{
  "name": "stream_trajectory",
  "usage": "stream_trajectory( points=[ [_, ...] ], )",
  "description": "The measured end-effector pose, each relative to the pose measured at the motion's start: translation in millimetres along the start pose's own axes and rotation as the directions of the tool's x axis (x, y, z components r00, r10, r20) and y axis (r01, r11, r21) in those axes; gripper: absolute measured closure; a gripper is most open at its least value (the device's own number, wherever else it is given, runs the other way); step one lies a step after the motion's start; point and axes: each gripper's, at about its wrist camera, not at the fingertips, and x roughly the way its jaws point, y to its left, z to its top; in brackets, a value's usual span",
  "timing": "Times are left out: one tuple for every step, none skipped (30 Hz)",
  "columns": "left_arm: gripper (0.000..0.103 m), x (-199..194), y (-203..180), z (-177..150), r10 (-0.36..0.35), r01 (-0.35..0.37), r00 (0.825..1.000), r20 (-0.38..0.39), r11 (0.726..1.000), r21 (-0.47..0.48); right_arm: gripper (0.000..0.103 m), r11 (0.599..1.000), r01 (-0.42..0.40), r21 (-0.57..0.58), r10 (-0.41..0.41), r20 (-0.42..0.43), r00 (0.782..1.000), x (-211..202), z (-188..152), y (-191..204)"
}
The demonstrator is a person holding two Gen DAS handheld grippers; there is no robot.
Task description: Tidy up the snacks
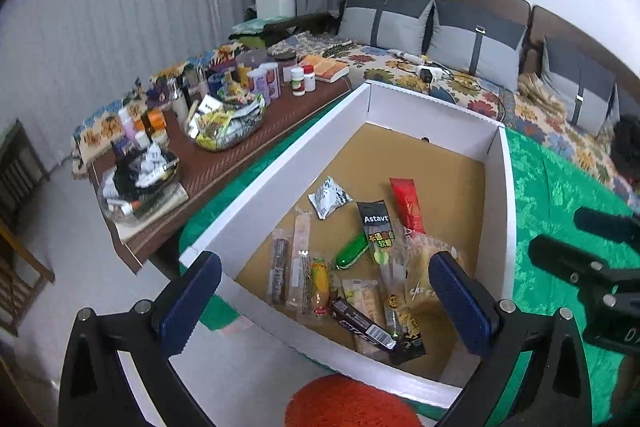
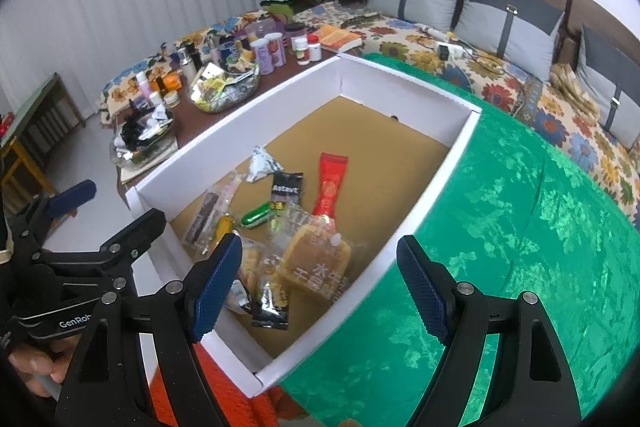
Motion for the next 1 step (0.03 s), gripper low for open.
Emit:
stream_trajectory(
  points=[
    [0.000,0.9,2.0,-0.4,-0.001,0.001,1.000,-0.003,1.000,-0.002,0.020,1.000,-0.003,-0.004,0.003,-0.001,1.000,0.9,0.7,2.3]
  ],
)
